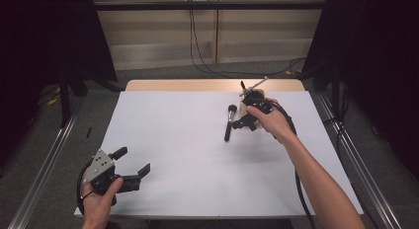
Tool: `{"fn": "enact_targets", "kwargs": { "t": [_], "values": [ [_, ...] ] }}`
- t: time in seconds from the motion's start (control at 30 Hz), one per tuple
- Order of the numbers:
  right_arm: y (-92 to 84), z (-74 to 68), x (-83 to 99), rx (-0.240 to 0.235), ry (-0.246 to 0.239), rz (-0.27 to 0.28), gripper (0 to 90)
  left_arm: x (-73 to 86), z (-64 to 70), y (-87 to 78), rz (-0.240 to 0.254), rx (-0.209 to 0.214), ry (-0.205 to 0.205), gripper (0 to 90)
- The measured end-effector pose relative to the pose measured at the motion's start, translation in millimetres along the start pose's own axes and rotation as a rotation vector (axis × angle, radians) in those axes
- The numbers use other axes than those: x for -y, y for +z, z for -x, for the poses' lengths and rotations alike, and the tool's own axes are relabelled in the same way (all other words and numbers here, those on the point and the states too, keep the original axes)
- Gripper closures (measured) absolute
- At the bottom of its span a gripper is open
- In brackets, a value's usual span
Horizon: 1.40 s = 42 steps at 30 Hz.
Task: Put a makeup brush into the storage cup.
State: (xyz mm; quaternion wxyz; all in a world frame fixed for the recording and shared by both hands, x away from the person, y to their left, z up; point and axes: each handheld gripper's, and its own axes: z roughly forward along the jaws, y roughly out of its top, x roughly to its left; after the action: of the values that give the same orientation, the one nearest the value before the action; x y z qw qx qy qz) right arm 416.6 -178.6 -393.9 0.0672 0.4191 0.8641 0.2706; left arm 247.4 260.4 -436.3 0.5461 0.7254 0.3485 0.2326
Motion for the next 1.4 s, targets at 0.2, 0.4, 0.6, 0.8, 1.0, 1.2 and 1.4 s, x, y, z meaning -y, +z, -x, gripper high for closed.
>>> {"fn": "enact_targets", "kwargs": {
  "t": [0.2,0.4,0.6,0.8,1.0,1.2,1.4],
  "values": [
    [9.7,2.4,-0.6,-0.016,0.033,-0.074,10.4,0.1,0.1,0.5,0.0,0.002,0.001,2.5],
    [17.0,1.6,-4.6,-0.037,0.05,-0.126,10.5,0.2,-0.1,-0.1,-0.001,0.001,0.0,2.5],
    [25.9,1.0,-8.1,-0.058,0.052,-0.157,8.9,0.3,-0.5,0.0,-0.003,-0.001,0.004,2.5],
    [34.1,-0.2,-12.0,-0.062,0.068,-0.193,6.9,0.4,-0.5,0.2,-0.005,0.001,0.006,2.5],
    [43.6,0.2,-16.8,-0.047,0.101,-0.235,5.5,0.9,-0.6,-0.8,-0.006,0.001,0.001,2.6],
    [56.0,-0.2,-19.6,-0.041,0.13,-0.279,7.7,1.1,-1.0,-1.4,-0.003,0.002,0.001,2.5],
    [67.4,-2.6,-22.5,-0.034,0.159,-0.312,10.9,1.0,-0.9,-1.4,-0.003,0.004,0.002,2.5]
  ]
}}
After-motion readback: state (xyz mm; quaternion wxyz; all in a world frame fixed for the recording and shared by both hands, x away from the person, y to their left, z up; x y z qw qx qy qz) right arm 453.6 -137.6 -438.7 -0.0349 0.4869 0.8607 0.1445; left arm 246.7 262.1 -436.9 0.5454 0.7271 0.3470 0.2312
